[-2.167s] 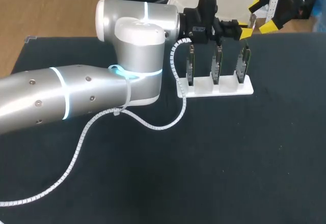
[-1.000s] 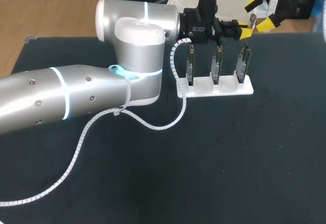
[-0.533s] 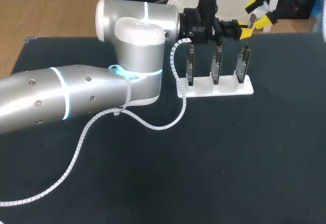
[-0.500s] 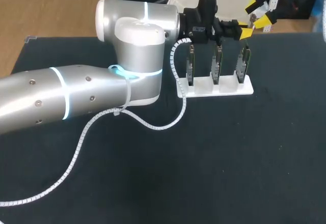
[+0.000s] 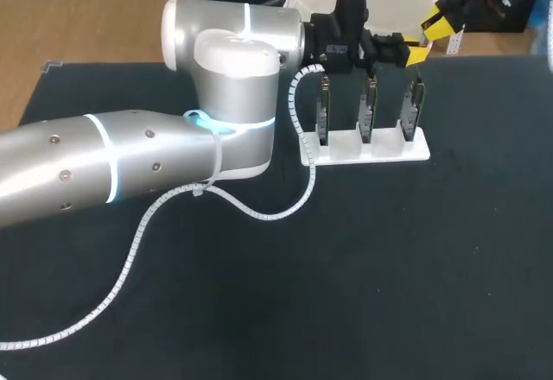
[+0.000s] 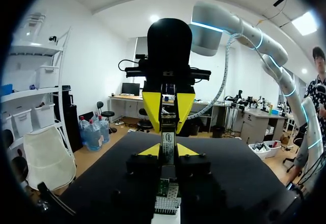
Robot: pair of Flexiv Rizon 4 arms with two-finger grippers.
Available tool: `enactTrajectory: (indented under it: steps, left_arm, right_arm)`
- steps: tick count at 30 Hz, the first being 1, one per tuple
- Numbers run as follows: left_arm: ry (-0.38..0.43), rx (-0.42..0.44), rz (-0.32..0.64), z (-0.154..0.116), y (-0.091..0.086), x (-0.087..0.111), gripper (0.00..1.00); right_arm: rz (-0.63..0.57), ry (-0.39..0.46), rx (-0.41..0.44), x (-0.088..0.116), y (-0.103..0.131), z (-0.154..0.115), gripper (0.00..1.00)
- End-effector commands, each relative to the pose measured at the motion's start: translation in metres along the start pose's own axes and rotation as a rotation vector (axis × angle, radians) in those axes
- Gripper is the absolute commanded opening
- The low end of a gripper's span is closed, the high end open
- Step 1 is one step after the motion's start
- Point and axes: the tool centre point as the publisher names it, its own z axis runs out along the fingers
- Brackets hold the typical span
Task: Pick up the optical module with the left hand, and insert it into the network port with the right hand.
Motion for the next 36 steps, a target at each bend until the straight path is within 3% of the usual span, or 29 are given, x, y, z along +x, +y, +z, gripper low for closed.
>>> enactTrajectory:
  steps: [1, 4, 5, 6, 7, 19, 28, 36]
  left_arm:
    - [-0.001, -0.003, 0.001, 0.0002, -0.0030, 0.0001, 0.00]
    - [-0.001, -0.003, 0.001, 0.0002, -0.0030, 0.0001, 0.00]
    - [-0.001, -0.003, 0.001, 0.0002, -0.0030, 0.0001, 0.07]
    - [-0.001, -0.003, 0.001, 0.0002, -0.0030, 0.0001, 0.47]
    - [-0.001, -0.003, 0.001, 0.0002, -0.0030, 0.0001, 1.00]
    - [0.012, -0.004, 0.021, -0.0008, -0.0036, -0.0009, 1.00]
    - [0.098, -0.012, 0.097, -0.0049, -0.0075, -0.0057, 1.00]
    - [0.154, -0.029, 0.082, -0.0092, -0.0088, -0.0009, 1.00]
  right_arm:
    - [-0.001, 0.002, 0.007, -0.0006, 0.0023, 0.0018, 0.00]
    - [-0.002, 0.002, 0.005, -0.0011, 0.0027, 0.0026, 0.00]
    - [-0.002, 0.002, 0.005, -0.0012, 0.0029, 0.0027, 0.00]
    - [-0.003, 0.001, 0.004, -0.0013, 0.0030, 0.0029, 0.00]
    - [-0.003, 0.001, 0.004, -0.0014, 0.0032, 0.0030, 0.00]
    - [0.000, 0.003, 0.011, -0.0001, 0.0052, 0.0031, 0.00]
    - [0.005, 0.001, 0.016, 0.0013, 0.0055, 0.0022, 0.00]
    - [0.004, 0.002, 0.017, 0.0017, 0.0050, 0.0031, 0.00]
